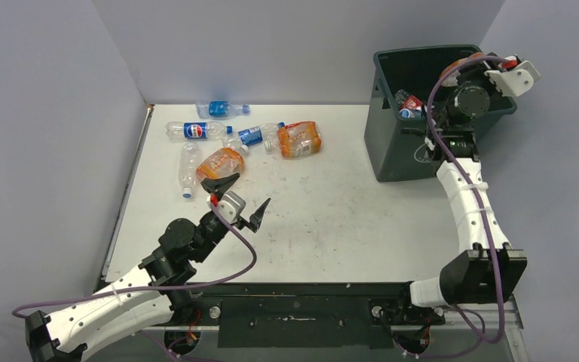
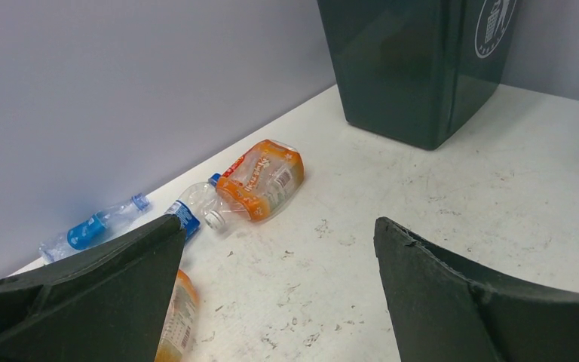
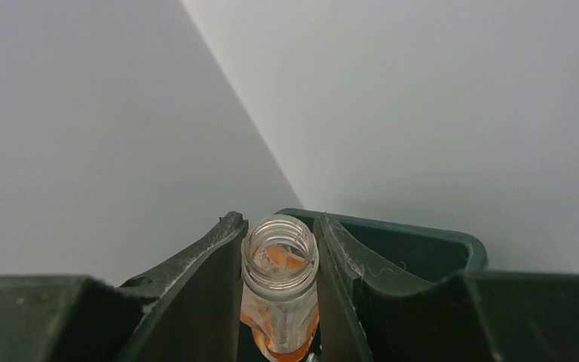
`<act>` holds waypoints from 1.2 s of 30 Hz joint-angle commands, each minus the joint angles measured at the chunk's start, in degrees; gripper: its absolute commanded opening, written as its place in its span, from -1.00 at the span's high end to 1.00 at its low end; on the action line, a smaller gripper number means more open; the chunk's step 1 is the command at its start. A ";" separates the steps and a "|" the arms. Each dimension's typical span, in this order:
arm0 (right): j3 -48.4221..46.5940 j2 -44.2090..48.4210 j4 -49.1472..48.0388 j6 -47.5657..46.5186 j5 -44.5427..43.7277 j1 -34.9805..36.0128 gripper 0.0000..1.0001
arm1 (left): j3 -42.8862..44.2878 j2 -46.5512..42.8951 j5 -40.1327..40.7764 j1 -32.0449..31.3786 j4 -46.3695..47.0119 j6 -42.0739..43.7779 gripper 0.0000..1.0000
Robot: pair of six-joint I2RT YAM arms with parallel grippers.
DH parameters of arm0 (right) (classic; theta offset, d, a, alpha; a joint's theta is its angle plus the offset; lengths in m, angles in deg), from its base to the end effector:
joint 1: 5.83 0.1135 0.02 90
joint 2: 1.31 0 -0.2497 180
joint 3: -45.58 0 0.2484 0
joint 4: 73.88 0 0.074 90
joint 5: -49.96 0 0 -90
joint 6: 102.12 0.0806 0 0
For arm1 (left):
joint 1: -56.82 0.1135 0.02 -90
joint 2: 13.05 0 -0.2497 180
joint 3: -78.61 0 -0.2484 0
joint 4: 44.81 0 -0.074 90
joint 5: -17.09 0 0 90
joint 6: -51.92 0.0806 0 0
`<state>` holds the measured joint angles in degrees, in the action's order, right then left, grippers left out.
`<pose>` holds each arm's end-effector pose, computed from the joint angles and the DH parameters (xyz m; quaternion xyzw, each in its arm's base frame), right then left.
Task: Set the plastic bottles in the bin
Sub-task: Place the plastic bottle in the trash bin.
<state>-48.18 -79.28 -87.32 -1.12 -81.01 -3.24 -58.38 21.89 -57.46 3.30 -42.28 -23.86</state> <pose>0.3267 -0.0381 0.4912 0.3358 0.4504 -0.0802 0.8234 0.1423 -0.1564 0.3193 0.2669 0.5832 -0.1755 0.7469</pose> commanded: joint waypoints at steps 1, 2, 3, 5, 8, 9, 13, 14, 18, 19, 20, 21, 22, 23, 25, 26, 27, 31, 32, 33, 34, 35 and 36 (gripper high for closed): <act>0.00 -2.49 -5.66 8.97 2.08 -4.99 0.89 | -0.03 -0.03 2.57 -0.78 3.25 1.34 -0.93; 0.26 -3.15 -5.63 9.84 2.73 -5.79 0.89 | -0.11 0.02 2.55 -0.80 3.33 1.40 -0.92; 0.44 -3.79 -5.64 10.50 3.23 -6.31 0.89 | -0.19 0.08 2.57 -0.80 3.35 1.47 -0.92; 0.63 -4.90 -5.65 11.54 4.26 -6.93 0.89 | -0.21 0.32 2.80 -0.84 3.43 1.51 -0.92; 1.69 -6.00 -6.62 11.49 6.10 -6.98 0.89 | -0.30 0.80 2.93 -0.80 3.61 1.51 -0.92; 2.42 -6.23 -7.58 11.56 6.80 -6.98 0.89 | -0.30 0.99 2.86 -0.81 3.68 1.47 -0.92; 2.25 -7.33 -6.28 12.22 8.46 -6.99 0.85 | -0.30 1.35 2.82 -0.84 3.68 1.49 -0.93; 1.82 -7.81 -5.73 12.46 9.04 -7.05 0.81 | -0.30 1.36 2.90 -0.84 3.70 1.51 -0.92; -1.29 -9.67 -2.76 13.22 13.25 -7.07 0.09 | -0.30 1.36 2.93 -0.81 3.57 1.60 -0.92; -2.04 -9.95 -1.82 13.49 14.17 -7.09 -0.31 | -0.30 1.34 2.93 -0.80 3.47 1.60 -0.92; -2.93 -10.07 -0.81 13.78 14.66 -7.08 -0.60 | -0.30 1.30 2.99 -0.80 3.35 1.60 -0.92; -3.63 -9.91 -0.24 14.03 14.85 -7.01 -0.71 | -0.30 1.28 3.01 -0.80 3.35 1.60 -0.93; -4.16 -9.69 0.14 14.24 15.06 -6.92 -0.79 | -0.30 1.27 3.01 -0.81 3.35 1.60 -0.93; -4.74 -9.41 0.29 14.32 15.12 -6.82 -0.85 | -0.30 1.34 3.02 -0.80 3.24 1.66 -0.93; -5.94 -8.49 0.66 14.31 15.36 -6.54 -0.94 | -0.21 1.32 2.93 -0.88 3.33 1.61 -0.92; -6.51 -7.90 0.83 14.42 15.61 -6.29 -0.97 | -0.21 1.42 2.92 -0.90 3.34 1.60 -0.92; -7.05 -7.40 1.02 14.80 16.10 -6.00 -1.00 | -0.21 1.57 2.93 -0.89 3.33 1.56 -0.92; -10.62 -4.80 3.02 14.77 18.83 -2.25 -1.00 | -0.13 2.03 3.33 -0.89 3.27 1.36 -0.92; -11.41 -3.70 3.31 13.87 19.79 -0.09 -1.00 | -0.06 2.14 3.55 -0.93 3.13 1.22 -0.93; -11.37 -2.76 3.48 13.30 21.27 1.81 -1.00 | 0.08 2.37 3.73 -0.89 2.95 0.98 -0.92; -10.70 -1.31 3.43 13.23 23.07 4.10 -1.00 | 0.28 2.60 3.95 -0.89 2.75 0.72 -0.92; -9.37 0.27 2.91 13.67 26.49 5.50 -1.00 | 0.50 2.69 4.41 -0.89 2.47 0.38 -0.92; -7.40 1.59 2.17 14.37 28.88 7.32 -1.00 | 0.84 2.87 4.83 -0.89 1.96 -0.14 -0.92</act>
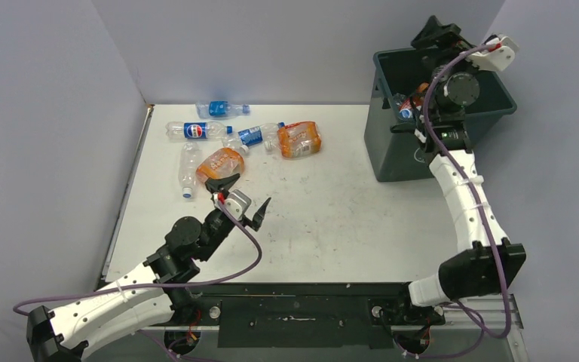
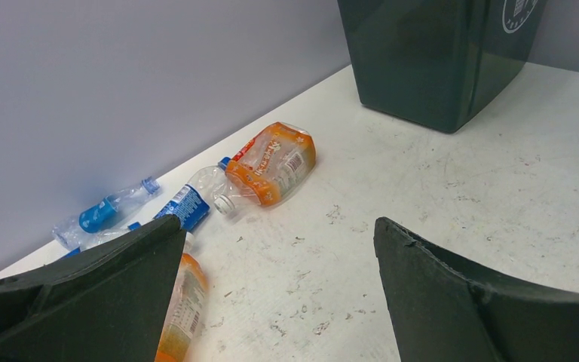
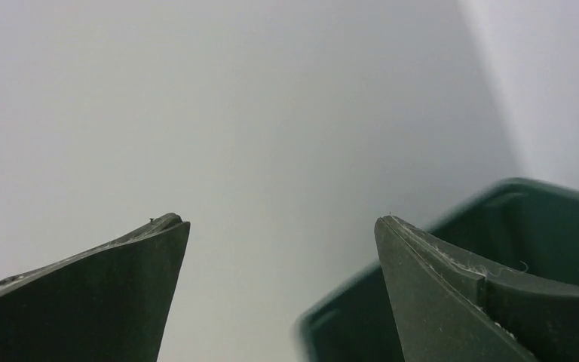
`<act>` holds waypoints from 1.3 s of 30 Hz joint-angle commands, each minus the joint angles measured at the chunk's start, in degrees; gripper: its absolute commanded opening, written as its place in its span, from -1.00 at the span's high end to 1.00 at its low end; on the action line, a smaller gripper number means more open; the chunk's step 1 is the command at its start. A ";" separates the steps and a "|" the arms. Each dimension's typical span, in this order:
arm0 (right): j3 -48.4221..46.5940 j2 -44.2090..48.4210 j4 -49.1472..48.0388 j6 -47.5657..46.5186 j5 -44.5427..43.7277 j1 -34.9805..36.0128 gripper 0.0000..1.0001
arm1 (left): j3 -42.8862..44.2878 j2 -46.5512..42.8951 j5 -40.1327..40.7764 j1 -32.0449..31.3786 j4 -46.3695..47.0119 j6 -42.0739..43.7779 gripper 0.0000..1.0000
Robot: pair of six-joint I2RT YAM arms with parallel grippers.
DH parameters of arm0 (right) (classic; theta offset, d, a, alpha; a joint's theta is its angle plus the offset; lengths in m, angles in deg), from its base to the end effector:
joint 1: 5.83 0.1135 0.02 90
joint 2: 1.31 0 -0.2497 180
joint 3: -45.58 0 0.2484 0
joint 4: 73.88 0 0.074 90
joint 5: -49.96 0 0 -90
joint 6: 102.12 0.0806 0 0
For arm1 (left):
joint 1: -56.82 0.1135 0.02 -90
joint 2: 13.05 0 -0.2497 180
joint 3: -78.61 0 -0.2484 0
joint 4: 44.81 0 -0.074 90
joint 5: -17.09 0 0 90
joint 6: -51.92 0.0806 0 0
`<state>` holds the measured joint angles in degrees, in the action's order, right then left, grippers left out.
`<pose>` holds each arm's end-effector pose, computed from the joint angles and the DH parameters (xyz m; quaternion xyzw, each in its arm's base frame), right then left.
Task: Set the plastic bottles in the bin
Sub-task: Place the plastic bottle in the trash bin, then pick up the plastic bottle at the center of the board.
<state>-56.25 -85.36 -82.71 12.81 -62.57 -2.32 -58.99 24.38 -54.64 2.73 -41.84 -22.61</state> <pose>0.3646 -0.0086 0.5042 0.2591 0.4754 0.1055 0.8341 0.1485 -0.1620 0.3076 0.2713 0.6007 -0.1479 0.7374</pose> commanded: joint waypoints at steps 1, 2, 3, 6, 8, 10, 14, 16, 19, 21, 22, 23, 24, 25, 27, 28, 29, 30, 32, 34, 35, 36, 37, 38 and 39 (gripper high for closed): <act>2.70 9.08 -3.13 1.04 12.49 8.35 -1.00 | 1.76 0.49 2.48 -0.32 1.12 -1.72 -0.92; 4.86 10.27 -3.45 1.68 14.49 10.27 -1.00 | 2.00 0.61 2.78 -0.32 0.69 -1.90 -0.92; 6.89 11.33 -3.32 1.93 16.03 12.79 -1.00 | 2.06 0.58 3.26 -0.32 0.48 -1.96 -0.92; 12.68 13.04 -1.43 -0.32 19.84 21.32 -1.00 | 1.94 0.23 4.62 -0.32 0.45 -1.25 -0.92; 15.65 12.55 1.63 -1.86 21.24 26.26 -1.00 | 1.63 -0.21 5.29 -0.36 0.76 -0.36 -0.92; 18.69 11.25 3.43 -0.96 23.92 29.26 -1.00 | 1.50 -1.07 5.90 -0.52 0.76 0.64 -0.92; 23.20 6.49 3.95 -0.72 25.14 32.29 -1.00 | 1.97 -3.15 7.71 -1.12 0.37 0.84 -0.92; 24.27 3.26 3.67 0.44 23.45 31.89 -1.00 | 1.56 -3.42 8.79 -1.11 0.96 1.13 -0.92; 26.18 -1.93 -0.77 4.26 23.35 28.25 -0.99 | 1.66 -2.67 9.56 -1.09 0.74 1.77 -0.93; 26.61 -6.44 -4.00 7.15 23.64 25.52 -0.99 | 1.96 -1.95 9.53 -1.05 0.10 1.97 -0.92; 26.37 -8.59 -4.93 8.06 22.95 24.60 -0.99 | 1.98 -1.66 9.45 -1.03 0.07 2.09 -0.92; 25.87 -10.52 -5.62 8.57 21.90 23.87 -0.99 | 1.86 -1.42 9.43 -1.02 0.21 2.19 -0.92; 25.47 -12.56 -6.50 9.05 20.64 23.25 -0.99 | 1.65 -1.20 9.45 -1.09 0.34 2.28 -0.93; 24.88 -14.32 -7.61 9.22 19.96 22.83 -0.99 | 1.56 -1.02 9.20 -1.11 0.49 2.29 -0.92; 23.47 -18.13 -9.68 9.55 19.35 22.09 -1.00 | 1.53 -0.56 8.62 -1.17 0.58 2.29 -0.92; 22.53 -20.04 -10.72 10.02 19.25 21.59 -1.00 | 1.54 -0.38 8.43 -1.18 0.50 2.29 -0.92; 21.71 -21.82 -11.78 10.64 19.49 21.17 -0.99 | 1.55 -0.20 8.34 -1.12 0.41 2.27 -0.92; 20.63 -23.47 -12.71 10.94 19.33 20.88 -0.99 | 1.55 -0.10 8.29 -1.16 0.41 2.21 -0.92; 18.41 -26.68 -13.70 11.28 18.81 20.55 -0.98 | 1.32 -0.08 8.68 -1.22 0.77 2.40 -0.92; 15.78 -30.12 -13.77 11.80 18.47 20.33 -0.98 | 0.96 -0.16 8.88 -1.20 1.21 2.69 -0.92; 14.36 -31.57 -13.49 12.06 18.18 20.24 -0.98 | 0.93 -0.21 8.94 -1.20 1.29 2.79 -0.92; 12.80 -33.10 -13.29 12.38 18.14 20.14 -0.97 | 0.85 -0.10 8.95 -1.15 1.40 2.81 -0.92; 11.77 -34.49 -12.95 12.87 18.05 20.07 -0.97 | 0.84 -0.08 8.99 -1.13 1.45 2.89 -0.92; 10.80 -35.76 -12.84 13.43 18.04 19.98 -0.96 | 0.89 -0.08 8.89 -1.13 1.46 2.98 -0.92; 9.87 -37.01 -12.54 14.00 18.21 19.84 -0.95 | 0.93 -0.08 8.87 -1.11 1.40 2.99 -0.93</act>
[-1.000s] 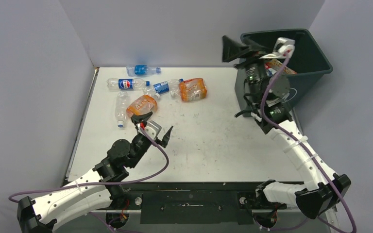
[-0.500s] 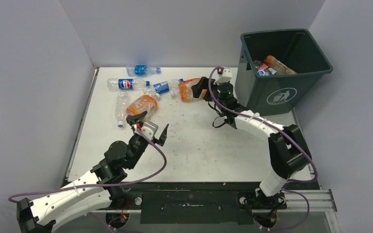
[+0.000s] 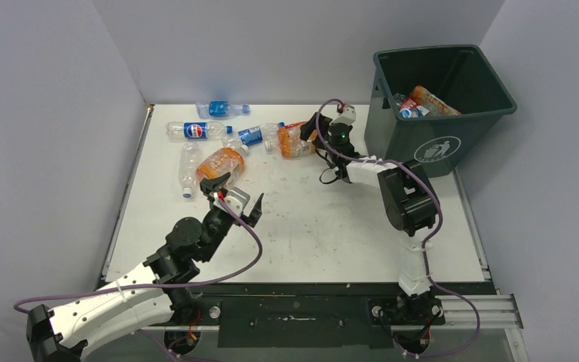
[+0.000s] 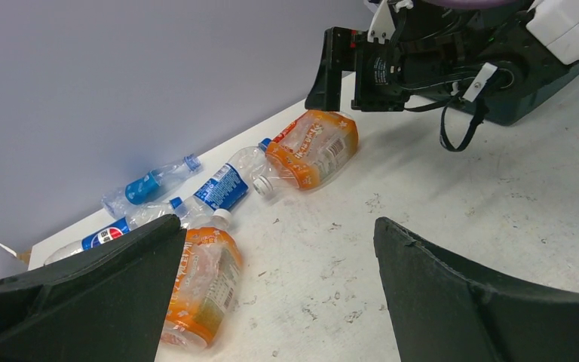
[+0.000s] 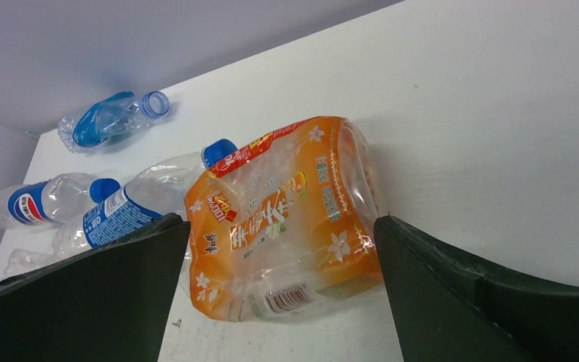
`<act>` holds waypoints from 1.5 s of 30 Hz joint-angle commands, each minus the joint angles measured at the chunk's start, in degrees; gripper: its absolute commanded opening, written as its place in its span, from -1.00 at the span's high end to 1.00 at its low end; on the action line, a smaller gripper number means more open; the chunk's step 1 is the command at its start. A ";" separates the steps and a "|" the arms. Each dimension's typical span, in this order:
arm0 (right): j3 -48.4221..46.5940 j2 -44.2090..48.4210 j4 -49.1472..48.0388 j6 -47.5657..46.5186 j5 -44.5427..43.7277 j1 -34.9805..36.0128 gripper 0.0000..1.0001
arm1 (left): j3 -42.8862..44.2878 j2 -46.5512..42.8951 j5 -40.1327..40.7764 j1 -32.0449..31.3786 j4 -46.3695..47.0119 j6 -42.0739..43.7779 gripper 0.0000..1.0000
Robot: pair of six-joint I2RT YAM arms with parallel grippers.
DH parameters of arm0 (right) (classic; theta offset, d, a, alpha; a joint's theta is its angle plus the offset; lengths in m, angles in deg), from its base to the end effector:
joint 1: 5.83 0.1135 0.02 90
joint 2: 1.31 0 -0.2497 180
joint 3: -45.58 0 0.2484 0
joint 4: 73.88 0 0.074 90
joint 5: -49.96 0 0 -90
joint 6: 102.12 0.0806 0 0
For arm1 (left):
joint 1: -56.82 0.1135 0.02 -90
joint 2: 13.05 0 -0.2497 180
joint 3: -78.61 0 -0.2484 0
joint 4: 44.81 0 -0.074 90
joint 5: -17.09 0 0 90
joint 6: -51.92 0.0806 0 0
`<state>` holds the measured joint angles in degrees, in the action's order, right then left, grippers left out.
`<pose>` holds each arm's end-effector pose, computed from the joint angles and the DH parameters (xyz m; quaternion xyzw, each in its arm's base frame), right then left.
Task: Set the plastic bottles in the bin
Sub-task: Pick up the plastic bottle at the center of the board.
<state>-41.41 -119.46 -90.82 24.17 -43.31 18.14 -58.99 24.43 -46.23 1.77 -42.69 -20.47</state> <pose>0.4588 0.1990 0.1672 0.1021 0.7824 0.2887 0.5423 0.1524 -0.1549 0.3046 0.2426 0.6216 -0.0892 0.7395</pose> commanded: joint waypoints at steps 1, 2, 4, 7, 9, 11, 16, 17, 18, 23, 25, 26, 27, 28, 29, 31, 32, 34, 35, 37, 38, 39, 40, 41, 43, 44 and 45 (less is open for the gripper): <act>-5.75 -3.90 -4.04 3.26 -1.04 -0.71 -0.94 | 0.93 -0.16 0.41 -0.07 2.16 0.85 -0.92; -6.19 -5.02 -3.91 3.86 -1.00 -0.73 -0.92 | 0.93 -0.25 0.37 -0.06 2.22 0.85 -0.92; -6.46 -6.10 -3.58 4.84 -0.93 -0.69 -0.85 | 0.85 -0.32 0.32 -0.06 2.36 0.88 -0.92; -4.77 -6.24 -4.15 6.58 -1.50 -0.30 -0.76 | 0.84 -0.46 -0.15 -0.03 2.54 0.77 -0.93; -2.68 -5.65 -5.54 8.17 -1.33 -0.12 -0.69 | 0.84 -0.55 -0.50 -0.03 2.59 0.56 -0.92; -0.18 -4.80 -7.58 9.61 -1.14 0.42 -0.62 | 0.84 -0.68 -0.89 -0.05 2.59 0.42 -0.92; 4.97 -3.10 -12.04 11.56 -0.66 3.49 -0.38 | 0.84 -1.09 -1.49 -0.10 2.56 0.07 -0.93; 5.81 -2.80 -12.60 12.04 -0.73 4.13 -0.33 | 0.84 -1.16 -1.58 -0.06 2.59 0.06 -0.92; 6.89 -2.36 -13.16 12.64 -0.88 4.81 -0.30 | 0.84 -1.17 -1.62 -0.06 2.58 0.03 -0.92; 15.75 2.59 -18.25 16.96 -3.57 8.69 -0.40 | 0.84 -1.61 -1.68 -0.15 2.44 0.00 -0.92; 19.87 5.67 -19.10 17.31 -4.34 10.47 -0.56 | 0.84 -1.70 -1.84 -0.15 2.44 -0.03 -0.92; 21.77 7.24 -19.29 16.95 -4.77 11.26 -0.65 | 0.84 -1.70 -1.91 -0.23 2.44 -0.10 -0.92; 23.69 9.07 -19.66 16.17 -5.06 11.75 -0.73 | 0.89 -1.72 -1.93 -0.28 2.41 -0.11 -0.92; 24.95 11.32 -19.76 14.78 -5.22 12.01 -0.78 | 0.93 -1.78 -2.10 -0.32 2.32 -0.12 -0.92; 25.70 12.79 -18.87 12.70 -5.40 12.06 -0.83 | 0.93 -1.79 -2.24 -0.40 2.35 -0.18 -0.92; 25.08 15.71 -15.22 5.87 -6.61 11.93 -0.88 | 0.97 -1.75 -2.41 -0.49 2.29 -0.29 -0.92; 23.98 16.57 -13.29 2.89 -6.89 11.52 -0.89 | 1.08 -1.71 -2.56 -0.50 2.21 -0.29 -0.92; 21.10 16.70 -11.09 -1.30 -4.08 9.45 -0.91 | 1.19 -1.75 -2.60 -0.56 1.94 -0.25 -0.92; 18.98 15.76 -10.11 -2.30 -1.00 6.96 -0.90 | 1.19 -1.80 -2.59 -0.51 1.92 -0.21 -0.92; 12.79 12.46 -7.37 -3.26 5.96 2.89 -0.90 | 1.12 -1.83 -2.52 -0.56 1.84 -0.13 -0.92; 9.48 9.89 -6.11 -3.57 10.18 1.08 -0.89 | 1.11 -1.87 -2.54 -0.54 1.79 0.00 -0.93; 6.35 7.28 -4.51 -3.64 14.09 -0.50 -0.89 | 0.98 -1.88 -2.53 -0.58 1.78 0.13 -0.92; 3.11 4.69 -2.91 -3.68 17.42 -1.73 -0.88 | 0.89 -1.81 -2.54 -0.59 1.80 0.29 -0.92; 0.35 2.25 -2.16 -3.69 21.74 -2.81 -0.88 | 0.85 -1.75 -2.64 -0.59 1.81 0.39 -0.92; -4.21 -2.09 -1.13 -3.41 26.25 -3.95 -0.88 | 0.77 -1.51 -2.96 -0.59 1.83 0.56 -0.92; -5.85 -3.77 -0.98 -3.16 27.53 -4.19 -0.88 | 0.76 -1.34 -3.13 -0.59 1.83 0.58 -0.92; -7.42 -5.23 -0.74 -2.96 28.47 -4.29 -0.88 | 0.68 -1.12 -3.19 -0.59 1.91 0.65 -0.92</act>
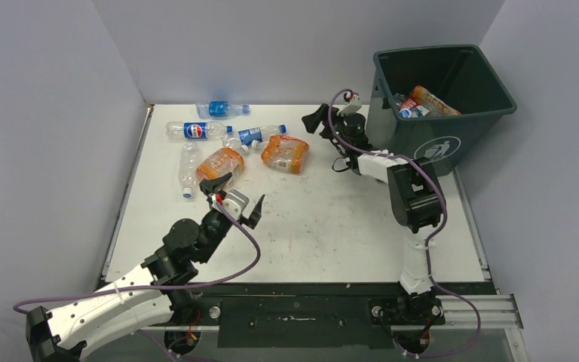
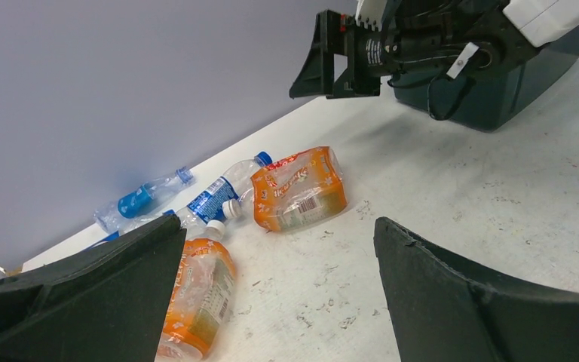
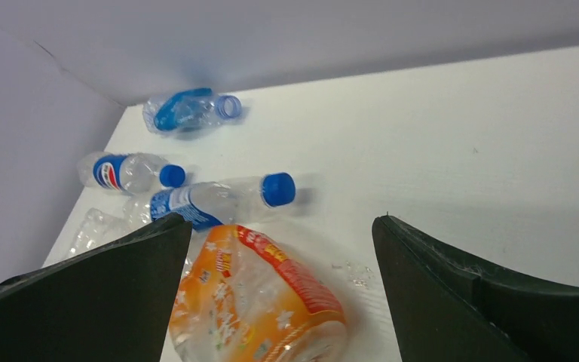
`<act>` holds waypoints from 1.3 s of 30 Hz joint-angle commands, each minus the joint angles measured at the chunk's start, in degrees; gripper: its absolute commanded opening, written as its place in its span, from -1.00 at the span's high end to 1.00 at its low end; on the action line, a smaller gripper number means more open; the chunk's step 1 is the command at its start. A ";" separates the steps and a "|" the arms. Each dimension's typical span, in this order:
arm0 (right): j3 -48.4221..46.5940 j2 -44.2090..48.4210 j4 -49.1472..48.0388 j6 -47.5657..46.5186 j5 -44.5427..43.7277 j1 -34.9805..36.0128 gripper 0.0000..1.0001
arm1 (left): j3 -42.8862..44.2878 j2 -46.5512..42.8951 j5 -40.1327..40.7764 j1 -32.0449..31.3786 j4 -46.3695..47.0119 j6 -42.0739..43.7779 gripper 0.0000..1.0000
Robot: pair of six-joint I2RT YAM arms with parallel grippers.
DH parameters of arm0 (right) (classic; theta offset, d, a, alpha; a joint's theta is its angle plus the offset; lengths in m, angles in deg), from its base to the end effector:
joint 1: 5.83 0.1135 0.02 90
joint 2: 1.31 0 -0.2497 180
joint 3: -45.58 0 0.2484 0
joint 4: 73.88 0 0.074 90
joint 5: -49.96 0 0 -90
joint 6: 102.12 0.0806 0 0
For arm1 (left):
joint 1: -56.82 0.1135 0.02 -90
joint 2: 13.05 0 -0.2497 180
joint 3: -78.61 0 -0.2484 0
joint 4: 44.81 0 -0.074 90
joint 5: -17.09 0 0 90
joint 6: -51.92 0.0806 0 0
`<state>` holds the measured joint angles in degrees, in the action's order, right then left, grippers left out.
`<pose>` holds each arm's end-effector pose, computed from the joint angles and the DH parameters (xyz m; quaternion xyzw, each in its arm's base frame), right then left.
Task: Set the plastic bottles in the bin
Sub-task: Pick up the plastic bottle at the center of the board.
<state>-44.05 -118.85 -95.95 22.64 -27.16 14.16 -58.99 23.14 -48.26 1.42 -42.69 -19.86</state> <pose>0.4701 0.1901 0.2031 0.0203 0.7411 0.3801 0.5531 0.1476 -0.1547 0.3091 0.2535 0.6082 -0.1033 0.7451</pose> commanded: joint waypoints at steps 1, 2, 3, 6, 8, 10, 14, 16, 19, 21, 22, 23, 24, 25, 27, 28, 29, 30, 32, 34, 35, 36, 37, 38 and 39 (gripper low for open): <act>-6.32 -7.23 4.81 -1.12 12.94 -0.24 -0.88 | 0.60 0.47 -1.25 -0.28 1.98 0.06 -0.93; -7.65 -8.40 5.23 -0.84 13.16 -0.09 -0.88 | 0.54 0.68 -1.33 -0.29 2.08 0.13 -0.92; -8.46 -9.43 5.11 -0.39 13.29 0.02 -0.88 | 0.50 0.92 -1.37 -0.24 2.13 0.21 -0.92; -10.19 -11.89 4.59 1.53 13.63 0.55 -0.87 | 0.33 1.40 -1.29 -0.18 2.33 0.48 -0.92; -10.30 -12.88 3.67 3.06 13.85 0.74 -0.86 | 0.24 1.58 -1.14 -0.19 2.52 0.58 -0.92; -9.27 -13.34 1.59 4.91 14.48 0.99 -0.86 | 0.14 1.73 -1.00 -0.15 2.72 0.59 -0.92; -5.66 -13.29 -2.22 7.61 14.98 1.64 -0.77 | 0.22 2.01 -1.09 -0.14 2.69 0.46 -0.92; -3.22 -12.93 -4.96 9.02 14.80 1.91 -0.64 | 0.29 2.26 -1.26 -0.15 2.63 0.37 -0.92; 1.06 -12.28 -9.33 12.31 14.51 2.24 -0.34 | 0.32 2.29 -1.41 -0.17 2.54 0.33 -0.92; 4.34 -11.80 -12.90 15.05 14.28 2.52 -0.22 | 0.32 2.27 -1.57 -0.15 2.49 0.28 -0.92; 6.26 -11.64 -14.42 15.91 14.22 2.71 -0.16 | 0.32 2.31 -1.68 -0.19 2.50 0.27 -0.92; 7.63 -11.40 -15.73 16.59 13.94 2.91 -0.08 | 0.32 2.28 -1.76 -0.17 2.45 0.24 -0.92; 9.07 -11.03 -16.78 17.10 13.63 3.14 0.01 | 0.32 2.26 -1.91 -0.15 2.40 0.25 -0.92; 10.44 -10.57 -17.96 17.66 13.30 3.32 0.10 | 0.32 2.31 -2.00 -0.19 2.41 0.24 -0.92; 13.39 -9.68 -20.93 19.20 12.74 3.51 0.30 | 0.32 2.36 -2.18 -0.23 2.44 0.24 -0.92; 14.88 -9.20 -22.77 20.19 12.76 3.60 0.38 | 0.32 2.39 -2.31 -0.25 2.40 0.24 -0.92; 16.34 -8.69 -24.59 21.05 12.67 3.58 0.50 | 0.32 2.39 -2.37 -0.24 2.40 0.24 -0.92; 17.54 -8.11 -26.56 21.92 12.77 3.57 0.58 | 0.32 2.40 -2.43 -0.24 2.42 0.22 -0.92; 19.79 -6.84 -28.85 22.88 12.77 3.56 0.69 | 0.32 2.45 -2.55 -0.24 2.43 0.15 -0.92; 21.73 -5.30 -29.80 23.11 12.49 3.57 0.75 | 0.25 2.53 -2.57 -0.24 2.45 0.07 -0.93; 22.59 -4.49 -30.15 23.07 12.31 3.57 0.77 | 0.24 2.51 -2.63 -0.24 2.44 0.06 -0.92; 23.58 -3.53 -30.40 22.95 11.99 3.57 0.79 | 0.31 2.63 -2.60 -0.24 2.41 0.06 -0.92; 24.58 -2.55 -30.47 22.65 11.60 3.65 0.79 | 0.31 2.67 -2.61 -0.24 2.44 0.06 -0.92; 25.54 -1.57 -30.11 22.31 11.11 3.66 0.79 | 0.32 2.77 -2.60 -0.26 2.37 0.06 -0.92; 26.53 -0.47 -29.31 21.74 10.41 3.70 0.79 | 0.32 2.82 -2.61 -0.24 2.38 0.06 -0.92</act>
<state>-19.70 -126.56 -120.48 45.11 -14.57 17.48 -58.99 25.82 -50.05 1.40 -42.60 -19.64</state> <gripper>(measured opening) 0.108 0.962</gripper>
